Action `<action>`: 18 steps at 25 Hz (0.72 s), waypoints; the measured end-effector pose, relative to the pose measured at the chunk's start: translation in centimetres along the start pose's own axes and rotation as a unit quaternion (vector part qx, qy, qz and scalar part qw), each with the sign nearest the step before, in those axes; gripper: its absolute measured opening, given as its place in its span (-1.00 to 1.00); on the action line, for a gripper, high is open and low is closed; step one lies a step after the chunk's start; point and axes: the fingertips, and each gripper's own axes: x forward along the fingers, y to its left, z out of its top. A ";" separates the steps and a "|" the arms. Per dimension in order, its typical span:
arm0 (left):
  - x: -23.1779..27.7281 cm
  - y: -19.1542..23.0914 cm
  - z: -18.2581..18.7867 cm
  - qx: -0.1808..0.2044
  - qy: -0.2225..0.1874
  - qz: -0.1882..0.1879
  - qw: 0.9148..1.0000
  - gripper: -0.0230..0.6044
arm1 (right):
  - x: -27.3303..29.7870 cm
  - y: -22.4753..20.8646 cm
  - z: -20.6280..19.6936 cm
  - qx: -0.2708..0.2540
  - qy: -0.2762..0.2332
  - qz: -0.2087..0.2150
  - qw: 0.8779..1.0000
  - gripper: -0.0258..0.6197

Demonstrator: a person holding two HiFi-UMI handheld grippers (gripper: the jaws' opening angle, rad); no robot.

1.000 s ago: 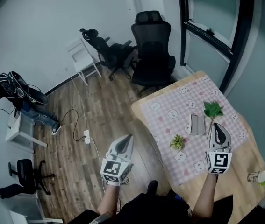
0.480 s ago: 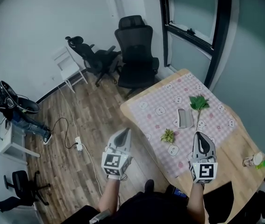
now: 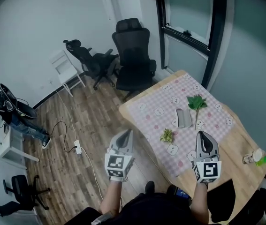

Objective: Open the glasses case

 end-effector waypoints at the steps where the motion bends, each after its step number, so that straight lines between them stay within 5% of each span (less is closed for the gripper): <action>1: -0.1 -0.1 0.0 0.000 0.000 0.000 1.000 -0.93 | -0.1 0.0 0.0 0.000 0.000 0.000 1.000 -0.87; 18: 0.3 -0.4 0.3 -0.003 -0.004 -0.007 1.000 -0.93 | -0.1 0.0 -0.6 0.007 0.002 0.006 1.000 -0.87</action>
